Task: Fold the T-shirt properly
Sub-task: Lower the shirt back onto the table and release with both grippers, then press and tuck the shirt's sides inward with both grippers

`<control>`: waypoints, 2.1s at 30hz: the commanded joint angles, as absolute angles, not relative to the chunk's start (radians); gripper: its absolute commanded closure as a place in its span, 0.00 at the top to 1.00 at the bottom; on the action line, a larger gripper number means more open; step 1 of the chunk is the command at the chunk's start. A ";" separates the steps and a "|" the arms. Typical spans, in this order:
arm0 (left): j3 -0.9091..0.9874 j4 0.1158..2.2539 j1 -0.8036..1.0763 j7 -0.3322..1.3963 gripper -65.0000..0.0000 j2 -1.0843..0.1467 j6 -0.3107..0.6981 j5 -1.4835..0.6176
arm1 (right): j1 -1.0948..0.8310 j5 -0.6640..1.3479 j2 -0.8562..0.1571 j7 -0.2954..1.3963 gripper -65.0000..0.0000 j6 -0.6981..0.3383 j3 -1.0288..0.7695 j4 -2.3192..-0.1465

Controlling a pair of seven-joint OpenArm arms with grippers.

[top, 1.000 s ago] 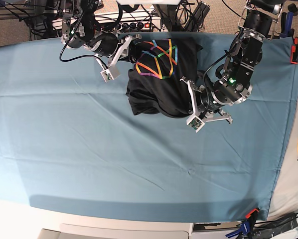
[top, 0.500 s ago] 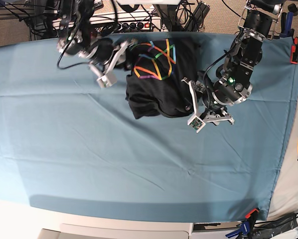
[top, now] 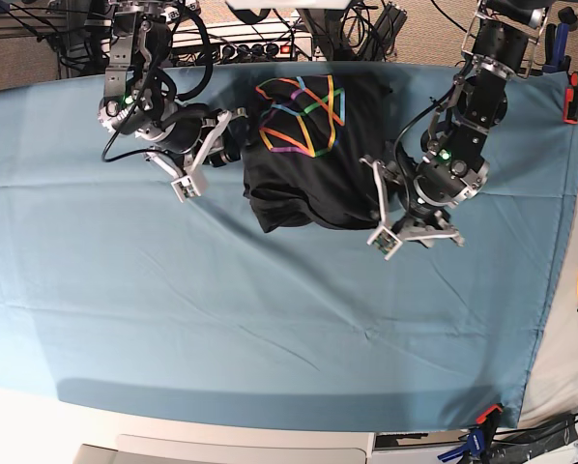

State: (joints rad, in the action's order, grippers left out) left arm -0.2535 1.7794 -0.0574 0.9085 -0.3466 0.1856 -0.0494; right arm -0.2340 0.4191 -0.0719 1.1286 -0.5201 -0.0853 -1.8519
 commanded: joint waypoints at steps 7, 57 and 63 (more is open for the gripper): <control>-0.245 1.795 -0.111 0.925 0.49 -0.415 0.118 0.062 | -0.179 0.384 -0.078 1.111 0.22 -0.518 -0.094 -1.866; 0.079 1.817 0.086 1.021 0.40 -0.408 0.290 -0.509 | 0.014 0.550 -0.077 1.108 0.52 -0.698 0.088 -1.720; 0.079 1.817 0.086 1.021 0.40 -0.408 0.290 -0.509 | 0.014 0.560 -0.078 1.112 0.52 -0.698 0.088 -1.720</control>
